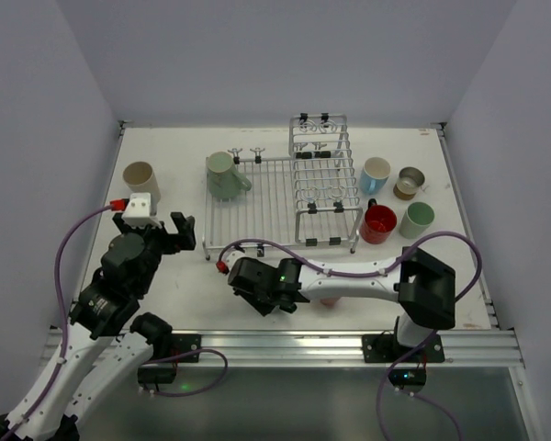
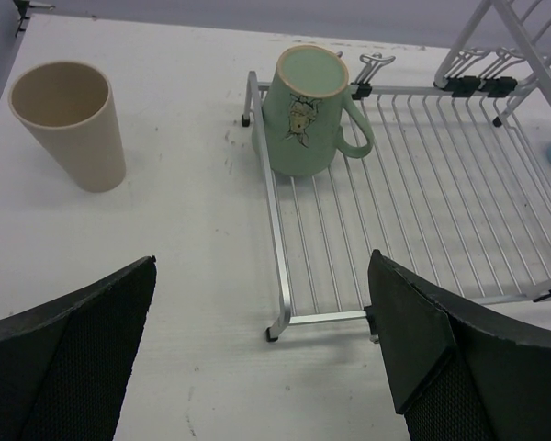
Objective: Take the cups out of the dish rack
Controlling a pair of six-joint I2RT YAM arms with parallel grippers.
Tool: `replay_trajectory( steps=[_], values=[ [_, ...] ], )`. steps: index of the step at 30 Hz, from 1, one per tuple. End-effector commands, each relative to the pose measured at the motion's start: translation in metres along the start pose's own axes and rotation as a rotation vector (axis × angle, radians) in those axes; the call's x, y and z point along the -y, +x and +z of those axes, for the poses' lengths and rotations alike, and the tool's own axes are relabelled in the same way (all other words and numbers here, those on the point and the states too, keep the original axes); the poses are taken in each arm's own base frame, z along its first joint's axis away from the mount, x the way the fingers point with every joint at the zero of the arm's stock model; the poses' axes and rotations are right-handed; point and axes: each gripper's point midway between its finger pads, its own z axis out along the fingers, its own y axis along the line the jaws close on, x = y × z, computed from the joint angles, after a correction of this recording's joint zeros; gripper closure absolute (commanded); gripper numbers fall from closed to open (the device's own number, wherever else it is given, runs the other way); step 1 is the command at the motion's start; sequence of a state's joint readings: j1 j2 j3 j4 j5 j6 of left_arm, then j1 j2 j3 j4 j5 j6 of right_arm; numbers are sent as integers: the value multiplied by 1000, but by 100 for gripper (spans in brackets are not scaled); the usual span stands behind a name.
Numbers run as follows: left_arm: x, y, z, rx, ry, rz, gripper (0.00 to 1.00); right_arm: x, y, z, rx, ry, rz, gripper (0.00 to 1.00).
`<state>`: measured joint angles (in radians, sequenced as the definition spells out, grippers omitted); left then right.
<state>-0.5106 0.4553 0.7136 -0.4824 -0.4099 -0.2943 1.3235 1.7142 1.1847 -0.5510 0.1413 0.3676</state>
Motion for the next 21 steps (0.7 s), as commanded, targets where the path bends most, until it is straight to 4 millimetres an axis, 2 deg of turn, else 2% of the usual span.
replay_trajectory(
  steps=[1, 4, 5, 8, 11, 12, 13, 14, 15, 16, 17, 18, 20, 21],
  values=[
    [8, -6, 6, 20, 29, -3, 0, 3, -18, -3, 69, 9, -12, 66],
    [13, -10, 9, 15, 45, -6, 0, 4, -24, -13, 100, 2, -1, 54],
    [15, -9, 12, 3, 46, -3, 0, 2, -28, -21, 123, -8, 6, 45],
    [21, -15, 16, 1, 58, -8, 0, 0, -33, -33, 155, -27, 16, 36],
    [26, -19, 24, -11, 57, -12, 0, -2, -39, -51, 196, -57, 33, 25],
    [27, -20, 26, -13, 56, -14, 0, -3, -43, -62, 227, -73, 41, 21],
    [30, -26, 28, -9, 55, -25, 0, -3, -43, -67, 238, -82, 44, 19],
    [32, -21, 36, -40, 47, -19, 0, -5, -44, -73, 256, -93, 48, 17],
    [35, -23, 40, -42, 51, -20, 0, -8, -51, -87, 302, -122, 52, 13],
    [39, -29, 43, -42, 54, -30, 0, -9, -49, -91, 315, -136, 50, 12],
    [43, -23, 52, -77, 48, -21, 0, -14, -50, -98, 336, -157, 40, 10],
    [47, -31, 55, -72, 52, -33, 0, -17, -54, -106, 366, -178, 39, 8],
    [52, -25, 70, -113, 38, -29, 0, -19, -59, -129, 432, -208, 33, 5],
    [54, -32, 74, -101, 28, -45, 0, -20, -63, -138, 465, -221, 33, 4]
  ],
)
